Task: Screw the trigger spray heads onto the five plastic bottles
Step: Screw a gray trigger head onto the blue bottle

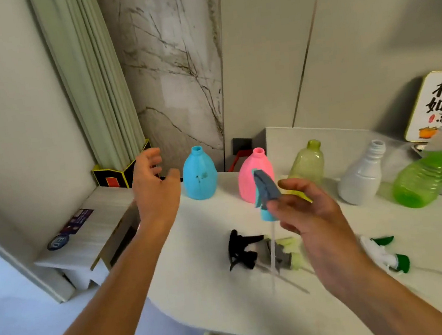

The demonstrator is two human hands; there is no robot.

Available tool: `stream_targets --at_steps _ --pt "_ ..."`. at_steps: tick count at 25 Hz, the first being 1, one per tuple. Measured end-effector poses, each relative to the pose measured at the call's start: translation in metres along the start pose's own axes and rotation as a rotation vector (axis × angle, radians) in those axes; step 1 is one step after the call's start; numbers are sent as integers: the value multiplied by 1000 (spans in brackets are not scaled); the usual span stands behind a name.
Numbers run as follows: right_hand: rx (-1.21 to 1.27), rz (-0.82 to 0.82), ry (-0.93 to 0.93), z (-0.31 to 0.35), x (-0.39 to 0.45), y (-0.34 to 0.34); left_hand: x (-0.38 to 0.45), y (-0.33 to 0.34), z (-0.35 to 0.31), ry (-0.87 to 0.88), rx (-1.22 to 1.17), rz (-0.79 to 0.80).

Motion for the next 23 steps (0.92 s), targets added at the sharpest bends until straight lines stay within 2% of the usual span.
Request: stream_targets --at_steps 3,5,11,16,20,23 --pt "330 -14 92 -8 -12 -57 10 67 42 -64 208 186" --pt "441 -58 175 -32 -9 -88 16 98 66 -118 284 248" --pt "541 -84 292 -55 1 -115 24 121 95 -159 202 229" --pt "512 -79 231 -39 3 -120 4 91 3 157 297 287" --pt "467 -168 22 0 -4 -131 -77 45 -55 309 400 421" --pt "411 -204 -146 32 -14 -136 -128 22 -83 440 530 437"
Point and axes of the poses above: each hand's wrist, its own x-axis towards the middle knuckle, its own y-axis out of the palm, z = x × y, the point moved 10 cm from there along x, towards the middle knuckle, and after that the axes turned 6 degrees about y, right-handed, at the moved point
